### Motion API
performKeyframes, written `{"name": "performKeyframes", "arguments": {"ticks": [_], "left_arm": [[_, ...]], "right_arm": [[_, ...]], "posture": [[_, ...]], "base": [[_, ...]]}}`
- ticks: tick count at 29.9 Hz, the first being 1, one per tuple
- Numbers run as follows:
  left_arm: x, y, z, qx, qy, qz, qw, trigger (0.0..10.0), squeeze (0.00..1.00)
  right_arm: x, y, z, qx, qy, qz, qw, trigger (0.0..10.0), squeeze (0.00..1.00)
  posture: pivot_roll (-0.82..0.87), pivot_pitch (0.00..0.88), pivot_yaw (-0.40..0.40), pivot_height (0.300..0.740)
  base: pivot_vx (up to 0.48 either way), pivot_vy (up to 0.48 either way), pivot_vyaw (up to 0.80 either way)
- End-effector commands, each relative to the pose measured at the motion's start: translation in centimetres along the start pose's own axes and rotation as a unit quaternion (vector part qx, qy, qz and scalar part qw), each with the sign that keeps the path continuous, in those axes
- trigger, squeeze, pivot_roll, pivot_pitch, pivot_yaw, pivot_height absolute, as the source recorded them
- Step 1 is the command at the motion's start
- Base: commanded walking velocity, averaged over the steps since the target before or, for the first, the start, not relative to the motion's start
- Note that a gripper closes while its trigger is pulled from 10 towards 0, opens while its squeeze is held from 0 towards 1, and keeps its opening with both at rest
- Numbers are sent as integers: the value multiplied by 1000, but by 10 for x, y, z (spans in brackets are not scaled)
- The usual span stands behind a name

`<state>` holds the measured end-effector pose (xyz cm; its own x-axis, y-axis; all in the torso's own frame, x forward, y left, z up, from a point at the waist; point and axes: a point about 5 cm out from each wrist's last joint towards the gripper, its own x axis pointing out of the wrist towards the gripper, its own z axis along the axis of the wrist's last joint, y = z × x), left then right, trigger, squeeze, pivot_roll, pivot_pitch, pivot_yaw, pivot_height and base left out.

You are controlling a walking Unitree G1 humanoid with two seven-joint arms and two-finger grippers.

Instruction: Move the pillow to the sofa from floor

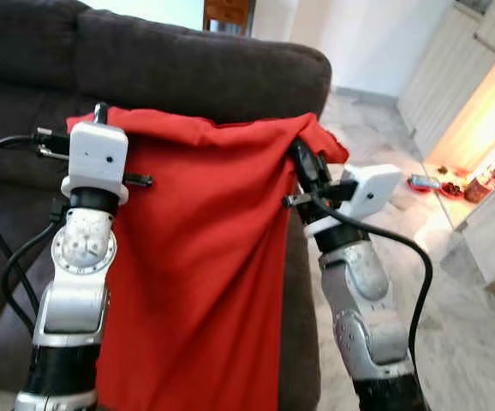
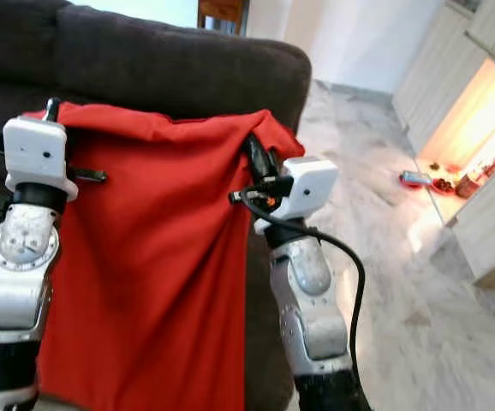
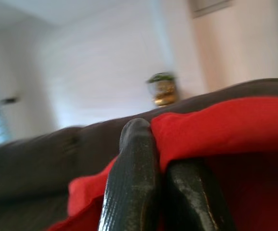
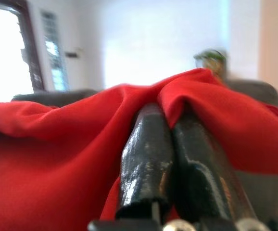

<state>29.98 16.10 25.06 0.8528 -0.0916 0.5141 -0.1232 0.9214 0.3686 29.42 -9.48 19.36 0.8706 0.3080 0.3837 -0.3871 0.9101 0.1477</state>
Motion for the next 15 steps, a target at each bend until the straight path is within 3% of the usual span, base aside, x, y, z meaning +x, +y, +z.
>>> {"name": "performKeyframes", "arguments": {"ticks": [1,10,15], "left_arm": [[1,-2,11,0,-35,-14,999,10000,0],[-7,-10,-4,-1,-3,-39,999,10000,0],[-13,-8,-23,12,47,-53,997,10000,0]], "right_arm": [[5,10,6,1,-15,29,999,10000,0],[-2,18,-21,-19,55,74,996,10000,0],[-5,29,-32,-32,89,120,988,10000,0]], "posture": [[134,0,-128,740],[134,0,-127,740],[138,0,-131,740]], "base": [[0,0,0],[0,0,0],[0,0,0]]}}
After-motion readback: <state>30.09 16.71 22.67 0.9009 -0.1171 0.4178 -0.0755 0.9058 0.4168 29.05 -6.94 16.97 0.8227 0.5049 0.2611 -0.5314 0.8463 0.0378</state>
